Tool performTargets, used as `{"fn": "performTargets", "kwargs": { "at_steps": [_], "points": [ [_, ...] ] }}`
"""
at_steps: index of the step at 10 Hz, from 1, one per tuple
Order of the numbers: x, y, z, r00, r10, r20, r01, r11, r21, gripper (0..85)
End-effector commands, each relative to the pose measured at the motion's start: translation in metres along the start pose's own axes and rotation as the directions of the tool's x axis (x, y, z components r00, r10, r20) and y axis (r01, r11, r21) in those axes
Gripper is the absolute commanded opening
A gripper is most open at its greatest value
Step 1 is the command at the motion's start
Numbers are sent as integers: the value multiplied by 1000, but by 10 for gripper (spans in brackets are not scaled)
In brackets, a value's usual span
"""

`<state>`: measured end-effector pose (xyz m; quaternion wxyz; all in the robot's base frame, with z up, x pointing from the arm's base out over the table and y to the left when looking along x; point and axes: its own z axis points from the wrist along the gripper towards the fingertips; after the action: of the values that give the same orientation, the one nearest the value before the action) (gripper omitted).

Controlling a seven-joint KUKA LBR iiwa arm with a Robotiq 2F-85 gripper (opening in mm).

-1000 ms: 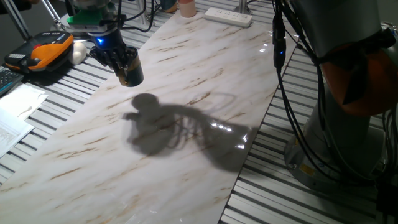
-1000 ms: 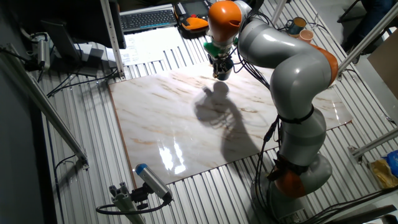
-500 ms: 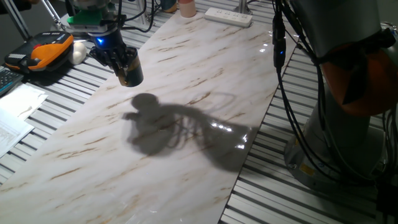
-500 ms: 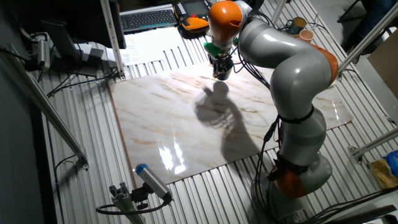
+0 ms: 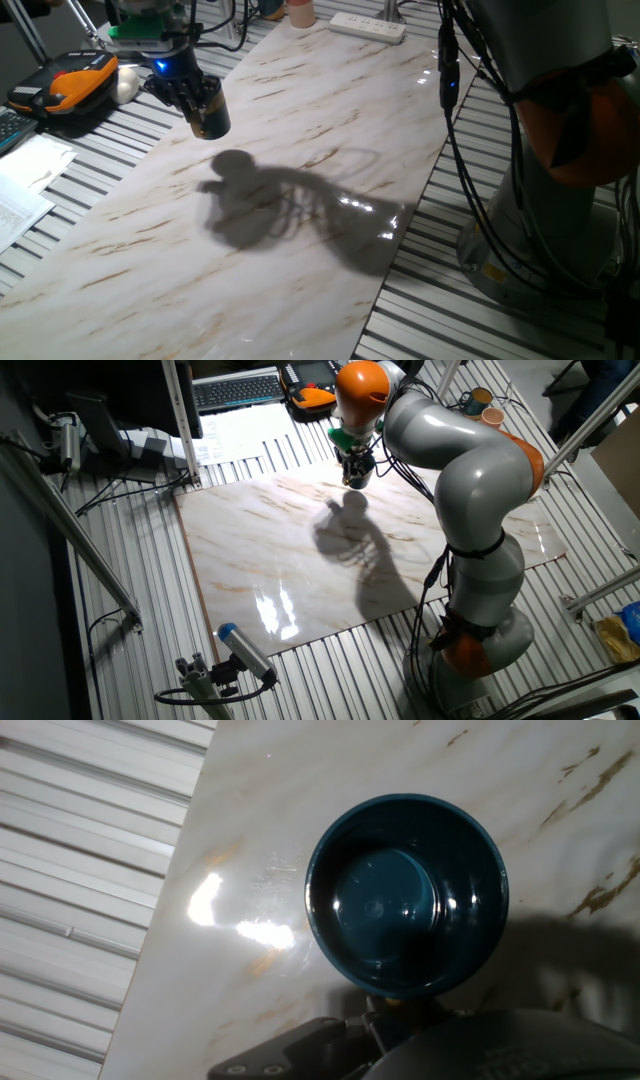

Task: Pick up the cup

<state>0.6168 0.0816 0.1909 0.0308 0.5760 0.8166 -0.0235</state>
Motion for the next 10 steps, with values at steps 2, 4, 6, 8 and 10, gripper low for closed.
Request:
{"fn": "performTargets", "kwargs": {
  "at_steps": [2, 4, 6, 8, 10],
  "points": [
    [0, 0, 0, 1000, 0, -5, 0, 1000, -3, 0],
    [1, 0, 0, 1000, -2, -6, 2, 1000, -3, 0],
    [1, 0, 0, 1000, -3, -7, 3, 1000, -3, 0],
    [2, 0, 1, 1000, -5, -8, 5, 1000, -4, 0],
    [3, 0, 1, 1000, 1, 0, -1, 1000, 8, 0]
  ]
}}
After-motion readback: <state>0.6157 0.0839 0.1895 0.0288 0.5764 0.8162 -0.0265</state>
